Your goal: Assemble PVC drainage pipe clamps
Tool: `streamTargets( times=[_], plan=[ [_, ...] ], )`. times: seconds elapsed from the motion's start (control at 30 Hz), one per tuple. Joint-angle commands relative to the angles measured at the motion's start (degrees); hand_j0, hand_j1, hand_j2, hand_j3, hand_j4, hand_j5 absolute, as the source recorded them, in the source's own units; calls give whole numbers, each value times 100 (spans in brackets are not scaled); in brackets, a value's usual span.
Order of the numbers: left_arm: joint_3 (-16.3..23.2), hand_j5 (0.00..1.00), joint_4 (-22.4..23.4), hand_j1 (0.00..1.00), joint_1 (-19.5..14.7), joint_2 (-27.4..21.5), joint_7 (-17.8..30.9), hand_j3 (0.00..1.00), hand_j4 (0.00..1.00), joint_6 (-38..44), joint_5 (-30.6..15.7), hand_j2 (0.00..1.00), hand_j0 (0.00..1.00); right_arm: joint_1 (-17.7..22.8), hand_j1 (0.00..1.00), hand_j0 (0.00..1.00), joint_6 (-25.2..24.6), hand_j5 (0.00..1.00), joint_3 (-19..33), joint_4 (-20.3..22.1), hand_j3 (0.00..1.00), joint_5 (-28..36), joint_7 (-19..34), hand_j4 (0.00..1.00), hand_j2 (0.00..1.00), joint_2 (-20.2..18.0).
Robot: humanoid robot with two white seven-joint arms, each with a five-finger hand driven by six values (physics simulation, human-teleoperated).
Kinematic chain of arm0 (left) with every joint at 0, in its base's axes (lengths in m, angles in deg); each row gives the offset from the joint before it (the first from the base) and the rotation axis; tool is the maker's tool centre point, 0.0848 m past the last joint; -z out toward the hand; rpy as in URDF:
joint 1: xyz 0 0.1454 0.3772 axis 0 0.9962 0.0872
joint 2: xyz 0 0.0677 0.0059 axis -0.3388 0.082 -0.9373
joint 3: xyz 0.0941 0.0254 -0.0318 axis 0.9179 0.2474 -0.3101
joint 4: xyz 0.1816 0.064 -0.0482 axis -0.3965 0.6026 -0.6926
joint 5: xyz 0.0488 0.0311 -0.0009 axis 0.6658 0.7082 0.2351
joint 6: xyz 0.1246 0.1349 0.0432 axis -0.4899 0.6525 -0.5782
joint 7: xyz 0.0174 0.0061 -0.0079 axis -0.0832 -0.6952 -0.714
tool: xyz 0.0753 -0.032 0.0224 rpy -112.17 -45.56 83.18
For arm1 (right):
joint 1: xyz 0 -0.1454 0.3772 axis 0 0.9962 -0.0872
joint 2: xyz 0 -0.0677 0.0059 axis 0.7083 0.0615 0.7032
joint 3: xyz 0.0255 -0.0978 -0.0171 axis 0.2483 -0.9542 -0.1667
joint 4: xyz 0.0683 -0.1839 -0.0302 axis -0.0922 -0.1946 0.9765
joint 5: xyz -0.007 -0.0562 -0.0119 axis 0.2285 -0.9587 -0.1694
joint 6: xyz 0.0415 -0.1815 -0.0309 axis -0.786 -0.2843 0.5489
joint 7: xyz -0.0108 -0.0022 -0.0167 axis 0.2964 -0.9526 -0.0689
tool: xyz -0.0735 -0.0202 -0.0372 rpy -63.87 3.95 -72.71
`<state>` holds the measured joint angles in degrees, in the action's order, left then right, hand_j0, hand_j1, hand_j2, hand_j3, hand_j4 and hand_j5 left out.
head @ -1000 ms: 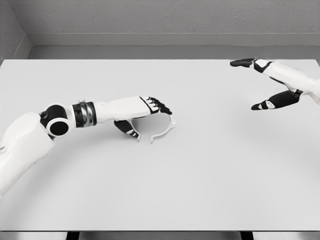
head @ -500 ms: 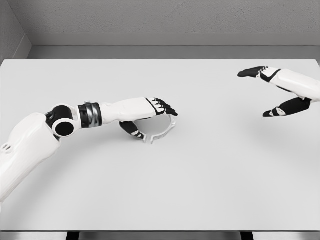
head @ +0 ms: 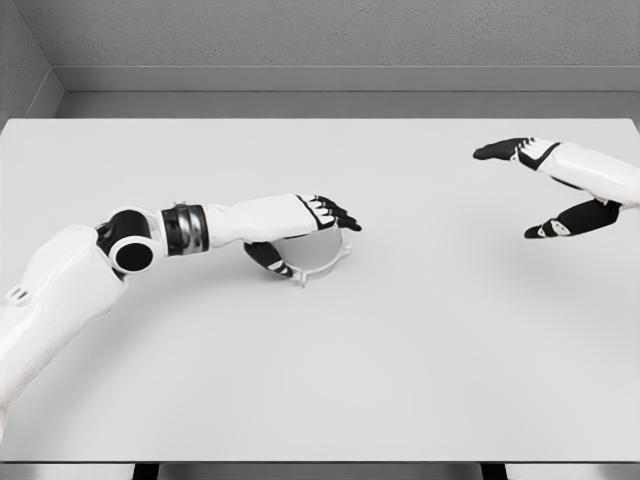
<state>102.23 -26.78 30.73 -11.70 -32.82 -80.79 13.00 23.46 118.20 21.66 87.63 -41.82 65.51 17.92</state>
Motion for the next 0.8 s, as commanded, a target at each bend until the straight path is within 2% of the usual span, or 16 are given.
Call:
streamTargets(
  times=[0.0, 0.27, 0.37, 0.53, 0.63, 0.67, 0.7, 0.73, 0.77],
  plan=[
    [-5, 100, -2, 100, 0, 38, 5, 100, 100, 11, -40, 100, 100, 0, 100, 100, -17, 100, 7, 4, 100, 45, -3, 100, 100, -11],
    [-13, 100, -28, 100, -18, 3, -13, 100, 100, 11, -84, 100, 100, 0, 100, 100, -17, 100, 51, 4, 100, 45, -3, 100, 100, -28],
    [-13, 100, -55, 100, -44, -41, -39, 100, 100, 11, -119, 100, 100, 9, 100, 100, -17, 100, 200, 4, 100, 53, -3, 100, 100, -151],
    [-49, 100, -257, 100, -35, -595, -39, 100, 100, 11, -690, 100, 100, 88, 100, 100, -17, 100, 271, 56, 100, 62, -3, 100, 100, -178],
    [-93, 100, -187, 100, -53, -639, -39, 100, 100, 11, -734, 100, 100, 141, 100, 100, -17, 100, 271, 118, 100, 62, -3, 100, 100, -178],
    [-93, 100, 15, 100, -132, -578, -21, 100, 100, 11, -726, 100, 100, 141, 100, 100, -17, 100, 271, 127, 100, 62, -3, 100, 100, -178],
    [-110, 100, 428, 100, -263, -367, 5, 100, 100, 11, -691, 100, 100, 141, 100, 100, -17, 100, 271, 153, 100, 62, -3, 100, 100, -178],
    [-110, 100, 911, 100, -448, -121, 57, 100, 100, 11, -664, 100, 100, 141, 100, 100, -17, 100, 271, 162, 100, 62, -3, 100, 100, -178],
    [-145, 100, 1500, 100, -659, 257, 365, 100, 100, 11, -655, 100, 100, 141, 100, 100, -17, 100, 271, 162, 100, 62, -3, 100, 100, -178]
  ],
)
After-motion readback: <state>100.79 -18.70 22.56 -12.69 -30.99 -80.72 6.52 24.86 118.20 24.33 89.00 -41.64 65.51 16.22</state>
